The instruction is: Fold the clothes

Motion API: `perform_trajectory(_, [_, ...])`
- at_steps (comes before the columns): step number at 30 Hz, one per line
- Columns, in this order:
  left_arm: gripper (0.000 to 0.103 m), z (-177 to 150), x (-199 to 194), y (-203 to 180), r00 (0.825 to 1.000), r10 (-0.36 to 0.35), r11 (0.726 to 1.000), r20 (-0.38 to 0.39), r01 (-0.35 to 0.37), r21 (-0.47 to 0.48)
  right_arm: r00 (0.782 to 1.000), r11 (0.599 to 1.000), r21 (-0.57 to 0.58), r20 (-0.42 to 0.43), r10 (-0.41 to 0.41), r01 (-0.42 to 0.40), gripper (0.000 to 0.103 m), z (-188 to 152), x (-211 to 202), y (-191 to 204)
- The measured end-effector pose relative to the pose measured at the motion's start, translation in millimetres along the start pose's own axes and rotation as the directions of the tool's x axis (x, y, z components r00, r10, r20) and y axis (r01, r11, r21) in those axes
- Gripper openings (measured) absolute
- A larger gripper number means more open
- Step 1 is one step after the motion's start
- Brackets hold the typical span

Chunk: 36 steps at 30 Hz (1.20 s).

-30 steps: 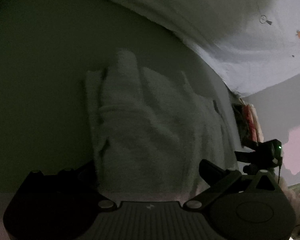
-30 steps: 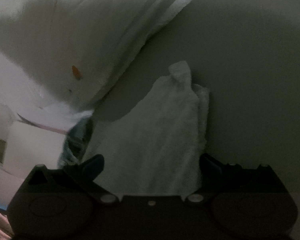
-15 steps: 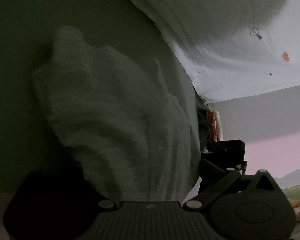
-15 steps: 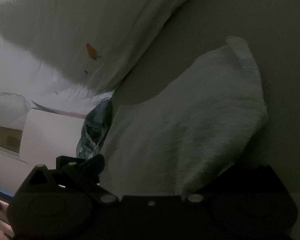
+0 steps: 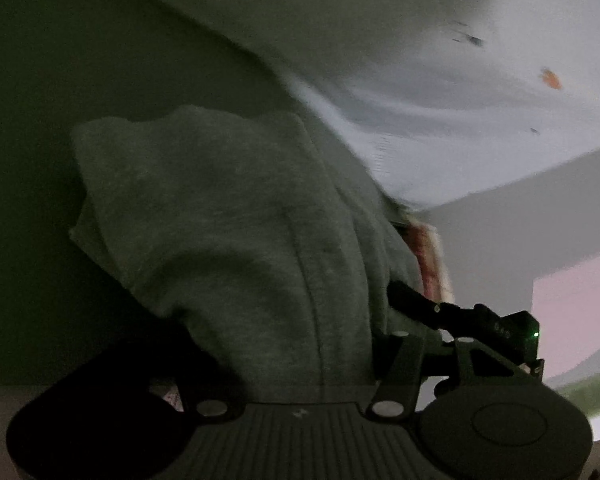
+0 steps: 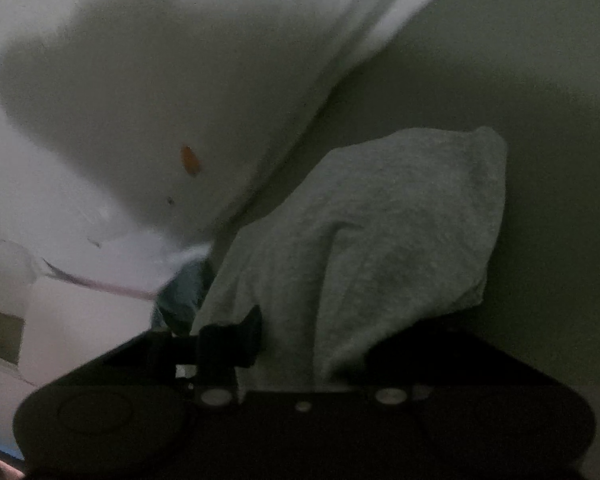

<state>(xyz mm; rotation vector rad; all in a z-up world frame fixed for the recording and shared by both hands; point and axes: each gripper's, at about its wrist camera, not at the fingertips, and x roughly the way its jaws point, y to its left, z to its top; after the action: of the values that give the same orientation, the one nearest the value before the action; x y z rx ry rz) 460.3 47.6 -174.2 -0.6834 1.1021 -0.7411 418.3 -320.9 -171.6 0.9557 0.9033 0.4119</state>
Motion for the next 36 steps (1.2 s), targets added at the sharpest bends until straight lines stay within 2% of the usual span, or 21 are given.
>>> perform_trajectory(4, [0.06,9.6,20.1,-58.3,0.998,-0.055,0.991,-0.012,0.056,0.123,0.992,1.0,0.009,0.124,0.003,-0.004,0.043,1.8,-57.1,12.2])
perform_trajectory(8, [0.06,18.1,51.4,-124.4,0.992,-0.109,0.966,-0.056,0.119,0.231,0.961,1.0,0.016,0.276,0.005,-0.01,0.043,8.8,-124.7,12.4])
perform_trajectory(12, [0.06,22.1,92.0,-205.0,0.987,-0.117,0.917,-0.11,0.15,0.369,0.91,0.999,0.036,0.415,0.019,-0.037,0.043,22.8,-191.9,-9.8])
perform_trajectory(17, [0.06,22.0,162.9,-307.5,0.982,-0.117,0.844,-0.151,0.179,0.506,0.817,0.996,0.055,0.576,0.029,-0.074,0.044,40.3,-275.8,-37.6])
perform_trajectory(20, [0.06,27.3,212.8,-363.9,0.979,-0.081,0.792,-0.187,0.177,0.585,0.748,0.993,0.063,0.663,0.032,-0.098,0.044,50.8,-326.2,-54.2])
perform_trajectory(24, [0.06,42.8,279.7,-429.6,0.97,-0.029,0.693,-0.239,0.192,0.695,0.693,0.99,0.12,0.72,-0.034,-0.076,0.044,73.4,-344.8,-84.7])
perform_trajectory(30, [0.062,65.1,377.7,-523.0,0.953,0.06,0.522,-0.299,0.225,0.822,0.6,0.976,0.209,0.788,-0.137,-0.051,0.044,107.5,-371.5,-130.6])
perform_trajectory(31, [0.063,67.1,390.2,-527.3,0.95,0.074,0.503,-0.304,0.228,0.834,0.584,0.973,0.224,0.797,-0.155,-0.048,0.044,113.2,-376.0,-138.2])
perform_trajectory(32, [0.069,69.3,404.4,-528.0,0.948,0.093,0.479,-0.305,0.226,0.848,0.567,0.97,0.239,0.805,-0.172,-0.045,0.044,118.9,-380.4,-145.9])
perform_trajectory(33, [0.073,72.6,423.3,-524.2,0.948,0.12,0.45,-0.294,0.212,0.868,0.55,0.966,0.254,0.813,-0.19,-0.043,0.046,124.6,-384.9,-153.6])
perform_trajectory(34, [0.075,76.9,446.7,-516.1,0.95,0.16,0.433,-0.269,0.178,0.884,0.533,0.962,0.269,0.821,-0.207,-0.041,0.047,130.3,-389.4,-161.2])
perform_trajectory(35, [0.079,81.2,470.1,-505.6,0.949,0.206,0.432,-0.239,0.131,0.892,0.515,0.958,0.284,0.827,-0.225,-0.039,0.05,136.0,-393.8,-168.9])
perform_trajectory(36, [0.079,85.3,493.6,-492.3,0.943,0.26,0.437,-0.207,0.076,0.896,0.497,0.953,0.299,0.833,-0.242,-0.037,0.058,141.7,-398.3,-176.5])
